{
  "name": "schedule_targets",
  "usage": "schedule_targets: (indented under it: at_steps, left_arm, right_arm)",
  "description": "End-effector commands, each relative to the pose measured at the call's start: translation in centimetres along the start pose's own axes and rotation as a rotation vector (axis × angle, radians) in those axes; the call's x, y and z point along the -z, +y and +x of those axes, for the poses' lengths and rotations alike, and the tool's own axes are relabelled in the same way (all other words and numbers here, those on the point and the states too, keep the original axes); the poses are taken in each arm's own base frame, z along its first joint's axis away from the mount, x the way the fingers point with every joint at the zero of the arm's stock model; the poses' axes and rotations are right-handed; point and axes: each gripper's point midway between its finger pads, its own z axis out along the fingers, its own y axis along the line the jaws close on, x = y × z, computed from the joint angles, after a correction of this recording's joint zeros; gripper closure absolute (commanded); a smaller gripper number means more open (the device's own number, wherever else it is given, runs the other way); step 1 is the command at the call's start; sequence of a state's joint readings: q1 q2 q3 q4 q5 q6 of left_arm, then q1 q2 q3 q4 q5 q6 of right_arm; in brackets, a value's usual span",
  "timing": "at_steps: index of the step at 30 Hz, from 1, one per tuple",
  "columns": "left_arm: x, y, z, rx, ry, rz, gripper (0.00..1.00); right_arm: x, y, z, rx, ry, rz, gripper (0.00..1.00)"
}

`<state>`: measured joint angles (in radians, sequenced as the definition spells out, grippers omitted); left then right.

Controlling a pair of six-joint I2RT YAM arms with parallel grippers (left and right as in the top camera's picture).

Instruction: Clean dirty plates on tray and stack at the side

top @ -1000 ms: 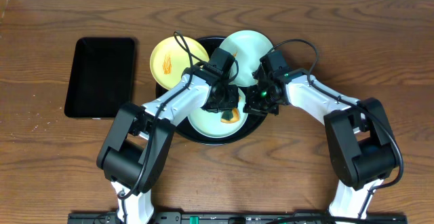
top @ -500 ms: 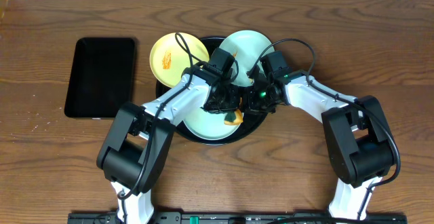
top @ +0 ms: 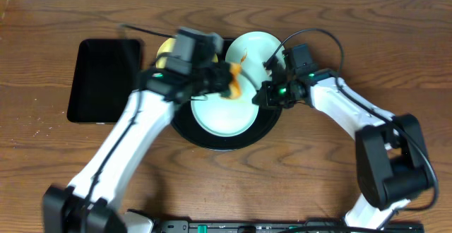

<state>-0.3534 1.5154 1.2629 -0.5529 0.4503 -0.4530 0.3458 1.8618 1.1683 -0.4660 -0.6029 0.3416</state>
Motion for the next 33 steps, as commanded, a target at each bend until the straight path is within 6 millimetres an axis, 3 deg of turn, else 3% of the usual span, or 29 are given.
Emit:
schedule_targets:
  at_steps: [1,5,9,17,33]
  left_arm:
    - [3.0,1.3,-1.6,0.057,-0.067,-0.006,0.93]
    - [4.9,3.8,-2.3,0.118,-0.097,-0.049,0.93]
    - [5.0,5.7,-2.3,0.149,-0.083,-0.085,0.92]
    - [4.6,6.0,-2.1,0.153,-0.07,-0.092,0.92]
    - [4.7,6.1,-2.2,0.153,-0.072,-0.099,0.93]
  right_arm:
    - [2.1,0.3,-1.5,0.077,-0.085,0.052,0.99]
    - [3.9,0.1,-2.9,0.126,-0.17,0.142,0.99]
    - [6.3,-0.3,-4.9,0.162,-0.288,0.251,0.99]
    - [9.4,0.5,-7.2,0.221,-0.473,0.441,0.99]
    - [11.9,4.4,-5.8,0.404,-0.656,0.857,0.99]
